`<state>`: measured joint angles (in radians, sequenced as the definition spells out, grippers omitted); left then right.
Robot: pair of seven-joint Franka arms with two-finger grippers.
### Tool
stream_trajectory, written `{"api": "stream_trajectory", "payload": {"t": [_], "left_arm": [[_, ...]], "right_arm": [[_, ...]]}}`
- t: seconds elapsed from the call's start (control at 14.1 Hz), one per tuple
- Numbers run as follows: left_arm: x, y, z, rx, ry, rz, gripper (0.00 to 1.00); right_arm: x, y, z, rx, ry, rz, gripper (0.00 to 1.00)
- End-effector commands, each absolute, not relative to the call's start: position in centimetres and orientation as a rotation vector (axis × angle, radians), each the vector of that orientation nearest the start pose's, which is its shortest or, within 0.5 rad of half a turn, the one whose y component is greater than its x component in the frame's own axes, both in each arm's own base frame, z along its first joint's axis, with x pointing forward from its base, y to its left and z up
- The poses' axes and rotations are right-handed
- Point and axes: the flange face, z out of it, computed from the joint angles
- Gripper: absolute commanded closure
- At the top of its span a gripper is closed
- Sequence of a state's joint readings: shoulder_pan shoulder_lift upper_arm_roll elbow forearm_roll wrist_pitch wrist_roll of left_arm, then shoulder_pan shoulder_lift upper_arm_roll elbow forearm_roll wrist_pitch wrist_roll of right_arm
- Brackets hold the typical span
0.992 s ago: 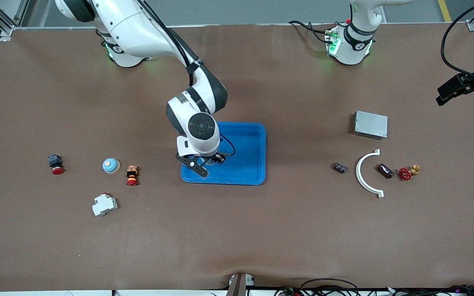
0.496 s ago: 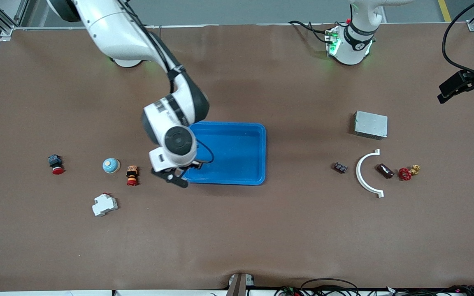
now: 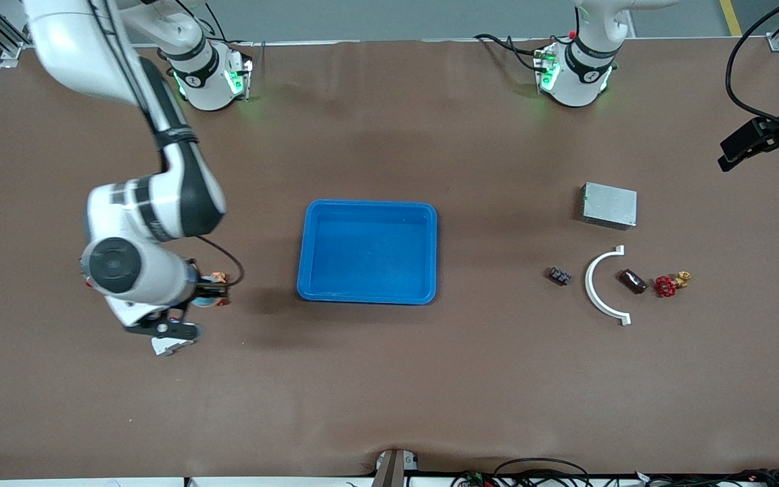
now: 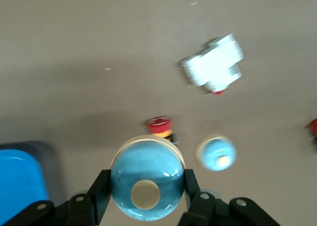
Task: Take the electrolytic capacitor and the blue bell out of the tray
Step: 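Lift the bell out of the tray toward the white breaker, then lower the bell onto the table and open the right gripper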
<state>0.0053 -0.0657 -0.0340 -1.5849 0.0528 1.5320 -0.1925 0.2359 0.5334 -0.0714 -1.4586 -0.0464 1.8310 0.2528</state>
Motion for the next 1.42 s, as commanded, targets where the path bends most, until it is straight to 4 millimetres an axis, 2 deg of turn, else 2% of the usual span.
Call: {"api": "stream_trajectory", "payload": {"t": [0.0, 0.14, 0.28, 0.57, 0.64, 0.85, 1.35], "left_arm": [[53.5, -0.8, 64.6, -3.097, -0.235, -0.034, 0.00], [53.5, -0.9, 64.5, -3.097, -0.233, -0.034, 0.00], [53.5, -0.8, 64.5, -3.097, -0.235, -0.032, 0.00], [53.9, -0.8, 64.1, -3.099, -0.235, -0.029, 0.00], [53.9, -0.9, 64.0, -3.099, -0.232, -0.027, 0.00], [54.4, -1.2, 63.7, -3.101, -0.224, -0.048, 0.00], [54.2, -0.9, 63.6, -3.100, -0.229, -0.036, 0.00]], "right_arm": [[66.5, 6.0, 37.6, -3.215, -0.046, 0.241, 1.00], [66.5, 2.1, 37.4, -3.198, -0.109, 0.254, 1.00], [66.5, -0.8, 36.6, -3.188, -0.165, 0.233, 1.00], [65.8, -5.9, 32.2, -3.181, -0.243, 0.121, 1.00], [65.9, -6.9, 31.8, -3.181, -0.264, 0.096, 1.00], [66.1, -8.4, 30.2, -3.183, -0.253, 0.083, 1.00], [66.3, -10.3, 24.2, -3.153, -0.177, 0.060, 1.00]]}}
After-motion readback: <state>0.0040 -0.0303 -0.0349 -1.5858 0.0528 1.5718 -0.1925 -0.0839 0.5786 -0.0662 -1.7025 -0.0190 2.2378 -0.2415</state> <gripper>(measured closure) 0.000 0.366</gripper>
